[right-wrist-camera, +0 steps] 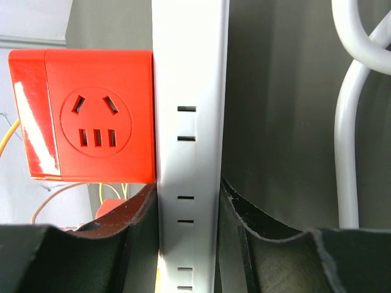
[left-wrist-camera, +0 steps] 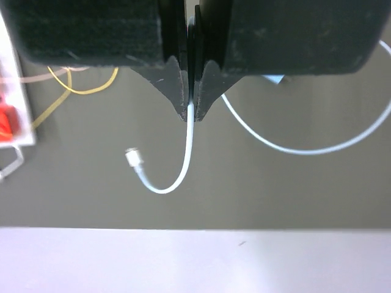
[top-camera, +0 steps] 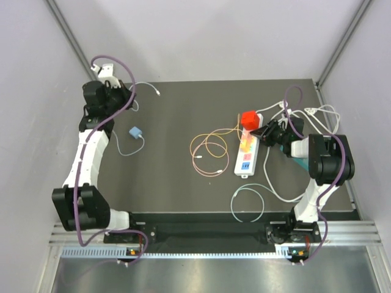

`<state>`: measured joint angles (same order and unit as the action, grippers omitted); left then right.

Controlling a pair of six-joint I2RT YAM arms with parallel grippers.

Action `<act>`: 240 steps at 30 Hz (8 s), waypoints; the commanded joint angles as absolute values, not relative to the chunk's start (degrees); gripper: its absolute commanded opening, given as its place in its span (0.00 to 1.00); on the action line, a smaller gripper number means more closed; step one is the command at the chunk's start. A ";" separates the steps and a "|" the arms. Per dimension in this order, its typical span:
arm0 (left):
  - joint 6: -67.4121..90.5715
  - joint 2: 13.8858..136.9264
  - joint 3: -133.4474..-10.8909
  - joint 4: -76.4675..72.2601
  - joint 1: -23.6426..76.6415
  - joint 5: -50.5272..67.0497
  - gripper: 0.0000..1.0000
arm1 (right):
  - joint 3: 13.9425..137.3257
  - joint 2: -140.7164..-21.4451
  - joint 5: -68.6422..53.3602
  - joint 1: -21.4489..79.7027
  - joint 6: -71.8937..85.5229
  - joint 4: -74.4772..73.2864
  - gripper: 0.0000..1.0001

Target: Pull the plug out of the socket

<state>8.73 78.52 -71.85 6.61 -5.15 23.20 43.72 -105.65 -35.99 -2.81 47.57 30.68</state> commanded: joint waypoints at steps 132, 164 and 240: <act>27.70 85.71 -100.71 12.98 42.98 27.54 0.00 | 42.45 -97.91 -34.19 -7.38 42.71 38.14 0.00; 8.41 73.99 -83.50 9.56 13.99 -30.88 0.00 | 42.71 -98.00 -34.63 -7.65 42.63 37.71 0.00; 54.05 82.18 -38.06 9.06 6.15 13.18 0.56 | 43.07 -99.14 -36.65 -9.23 44.56 38.41 0.00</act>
